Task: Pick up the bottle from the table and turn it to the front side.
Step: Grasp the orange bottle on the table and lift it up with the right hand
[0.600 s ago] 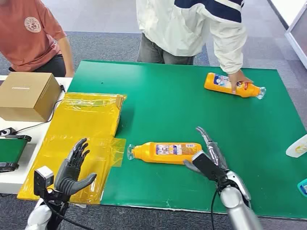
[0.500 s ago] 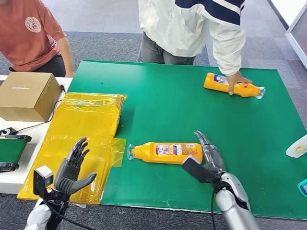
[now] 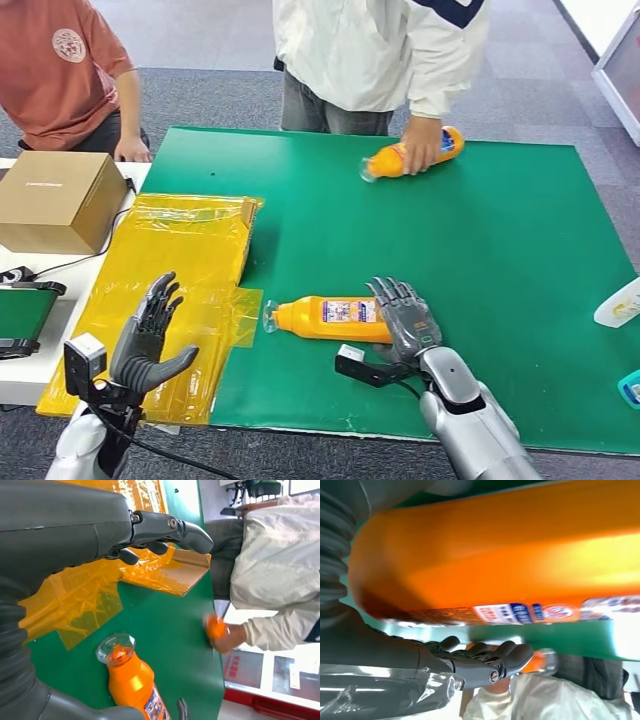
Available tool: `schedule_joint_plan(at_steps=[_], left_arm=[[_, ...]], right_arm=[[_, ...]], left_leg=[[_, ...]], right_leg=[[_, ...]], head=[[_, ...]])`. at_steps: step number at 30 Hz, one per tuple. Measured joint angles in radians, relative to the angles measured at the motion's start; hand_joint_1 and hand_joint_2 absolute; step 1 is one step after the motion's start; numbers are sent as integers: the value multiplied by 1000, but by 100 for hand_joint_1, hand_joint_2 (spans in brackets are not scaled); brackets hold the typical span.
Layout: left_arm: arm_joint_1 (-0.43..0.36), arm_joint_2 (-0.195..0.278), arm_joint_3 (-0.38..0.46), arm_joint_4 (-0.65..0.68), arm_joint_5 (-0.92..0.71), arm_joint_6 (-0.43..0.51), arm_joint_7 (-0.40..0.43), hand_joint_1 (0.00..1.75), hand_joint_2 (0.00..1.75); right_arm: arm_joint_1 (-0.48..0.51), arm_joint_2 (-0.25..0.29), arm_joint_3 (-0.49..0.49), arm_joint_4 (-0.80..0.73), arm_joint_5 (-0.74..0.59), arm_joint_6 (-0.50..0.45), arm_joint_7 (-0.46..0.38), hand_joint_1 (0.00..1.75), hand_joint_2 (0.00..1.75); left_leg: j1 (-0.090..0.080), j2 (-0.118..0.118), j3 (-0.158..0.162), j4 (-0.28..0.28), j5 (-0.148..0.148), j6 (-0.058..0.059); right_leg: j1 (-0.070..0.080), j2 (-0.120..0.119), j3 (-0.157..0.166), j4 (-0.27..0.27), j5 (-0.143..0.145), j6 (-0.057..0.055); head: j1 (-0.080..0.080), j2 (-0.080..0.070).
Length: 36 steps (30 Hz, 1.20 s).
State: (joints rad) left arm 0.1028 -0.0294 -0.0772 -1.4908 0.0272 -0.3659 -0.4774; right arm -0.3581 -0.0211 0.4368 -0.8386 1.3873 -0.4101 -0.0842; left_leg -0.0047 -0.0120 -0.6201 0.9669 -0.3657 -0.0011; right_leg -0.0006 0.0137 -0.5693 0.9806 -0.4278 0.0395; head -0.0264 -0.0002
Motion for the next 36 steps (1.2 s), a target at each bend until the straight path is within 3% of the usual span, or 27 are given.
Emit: schedule_joint_plan(at_steps=[1, 2, 11, 17, 26, 31, 36], left_arm=[[0, 0, 0, 0, 3, -2, 0, 0, 175], [-1, 0, 0, 0, 5, -3, 0, 0, 175], [6, 0, 0, -3, 15, -6, 1, 0, 175], [18, 0, 0, -24, 6, 2, 3, 0, 175], [48, -2, 1, -90, 3, 32, 13, 0, 175], [57, -13, -33, -159, -64, 119, 100, 0, 175], [61, -16, -118, -238, -22, 110, 117, 0, 175]], right_arm=[[-10, 0, 12, 12, 7, 1, 1, 150, 175], [-18, 0, 23, 21, 11, 3, 2, 175, 175], [-34, -3, 58, 35, -38, 19, -21, 175, 175], [-10, -17, 52, -31, -162, 68, -69, 175, 175], [114, -12, -78, -298, -862, 424, -265, 175, 175], [163, 12, -96, -405, -806, 345, -245, 175, 175], [195, 44, -73, -419, -759, 304, -250, 175, 175]], left_leg=[[0, 0, 0, 0, 0, 0], [0, 0, 0, 0, 1, 0], [0, 0, 0, 0, 2, 1], [0, 0, 0, 0, 2, 1], [0, -1, -3, 0, 2, 1], [0, -1, -3, 0, 1, 1], [0, -1, -3, 0, 1, 1]], right_leg=[[0, 0, 0, 0, 0, 0], [0, 0, 0, 0, 0, 0], [0, 0, 0, 0, 2, 1], [0, 0, 0, 0, 2, 1], [0, -1, -1, 0, 2, 1], [0, 0, -2, 0, 1, 1], [0, 0, -2, 0, 1, 1]], head=[[0, 0], [0, 0], [0, 0], [0, 0], [0, 0], [0, 0], [0, 0]])
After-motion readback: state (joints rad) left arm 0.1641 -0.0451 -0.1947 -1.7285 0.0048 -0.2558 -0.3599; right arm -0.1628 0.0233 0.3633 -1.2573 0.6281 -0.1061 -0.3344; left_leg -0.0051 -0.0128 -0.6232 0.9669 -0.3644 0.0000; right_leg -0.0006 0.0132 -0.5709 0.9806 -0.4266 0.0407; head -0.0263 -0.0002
